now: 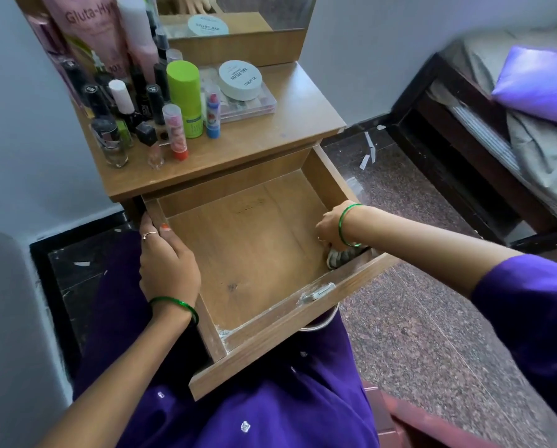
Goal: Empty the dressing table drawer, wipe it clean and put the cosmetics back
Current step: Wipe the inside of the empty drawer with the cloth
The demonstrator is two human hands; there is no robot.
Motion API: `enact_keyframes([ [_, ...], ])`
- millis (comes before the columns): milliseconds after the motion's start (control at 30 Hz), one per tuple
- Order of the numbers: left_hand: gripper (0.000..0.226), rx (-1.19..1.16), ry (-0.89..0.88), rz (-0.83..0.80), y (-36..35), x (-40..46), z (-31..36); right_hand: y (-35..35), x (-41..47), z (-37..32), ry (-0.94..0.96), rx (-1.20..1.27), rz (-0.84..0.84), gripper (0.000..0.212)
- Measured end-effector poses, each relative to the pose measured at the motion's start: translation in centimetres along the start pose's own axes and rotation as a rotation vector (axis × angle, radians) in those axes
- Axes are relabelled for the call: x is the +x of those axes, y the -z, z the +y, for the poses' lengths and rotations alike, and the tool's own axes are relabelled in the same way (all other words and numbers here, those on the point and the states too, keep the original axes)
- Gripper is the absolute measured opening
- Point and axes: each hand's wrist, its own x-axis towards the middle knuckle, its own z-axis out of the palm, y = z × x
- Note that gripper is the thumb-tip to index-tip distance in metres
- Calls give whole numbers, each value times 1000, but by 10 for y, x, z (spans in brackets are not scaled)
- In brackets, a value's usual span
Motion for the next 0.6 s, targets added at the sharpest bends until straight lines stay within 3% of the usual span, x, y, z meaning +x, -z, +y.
enact_keyframes([
  [133,44,-7,12,-17,0,-4,2,12,-20,1,-52,43,15,31],
  [267,44,-1,3,-5,2,-2,5,61,-44,25,-237,107,226,22],
  [367,44,-9,23,-7,3,0,5,82,-68,43,-308,93,125,7],
  [600,43,-19,12,-10,3,-3,3,28,-13,14,-112,136,51,59],
])
